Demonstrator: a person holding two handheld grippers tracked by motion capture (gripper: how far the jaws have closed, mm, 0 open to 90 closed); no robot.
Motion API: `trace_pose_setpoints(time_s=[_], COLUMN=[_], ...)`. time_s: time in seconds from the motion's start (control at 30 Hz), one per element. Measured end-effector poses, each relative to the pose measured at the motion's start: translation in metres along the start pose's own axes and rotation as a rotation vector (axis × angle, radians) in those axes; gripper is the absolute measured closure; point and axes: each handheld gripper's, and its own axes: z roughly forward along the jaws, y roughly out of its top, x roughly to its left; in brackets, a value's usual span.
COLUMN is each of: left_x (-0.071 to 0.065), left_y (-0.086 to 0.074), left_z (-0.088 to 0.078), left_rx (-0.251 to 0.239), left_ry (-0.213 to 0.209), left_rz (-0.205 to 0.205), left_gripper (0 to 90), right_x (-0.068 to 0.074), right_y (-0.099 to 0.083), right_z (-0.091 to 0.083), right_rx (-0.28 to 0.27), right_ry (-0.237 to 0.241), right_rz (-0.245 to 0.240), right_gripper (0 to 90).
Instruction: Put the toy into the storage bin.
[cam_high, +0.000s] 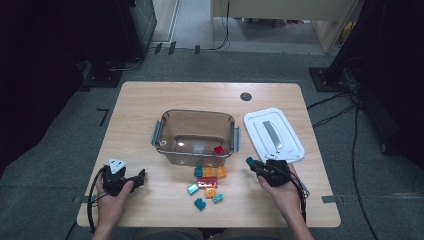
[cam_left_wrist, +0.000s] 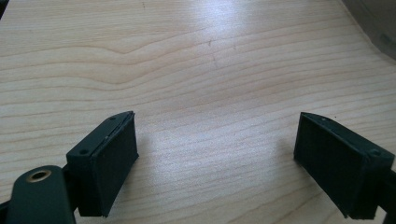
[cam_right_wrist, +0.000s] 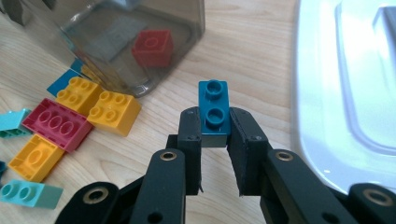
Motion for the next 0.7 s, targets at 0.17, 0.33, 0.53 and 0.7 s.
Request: trace_pose_setpoints(time_s=[0.17, 0.33, 0.53, 0.7], left_x=[0.0, 0.0, 0.0, 0.0], left_y=[0.0, 0.0, 0.0, 0.0], left_z=[0.0, 0.0, 0.0, 0.0], left_rx=[0.0, 0.0, 0.0, 0.0], left_ry=[0.0, 0.0, 0.0, 0.001], left_rz=[0.0, 0.0, 0.0, -0.001], left_gripper=[13.2, 13.2, 13.2, 13.2], right_x=[-0.002, -0.003, -0.002, 0.001], right_y=[0.008, 0.019, 0.033, 0.045], right_z=[-0.013, -0.024, -0.033, -0.04], right_rx=[-0.012, -0.015, -0.024, -0.031], right_ry=[0.001, 0.005, 0.016, 0.02], right_rz=[-0.001, -0.003, -0.017, -0.028], right_gripper=[76.6, 76.6, 76.6, 76.6])
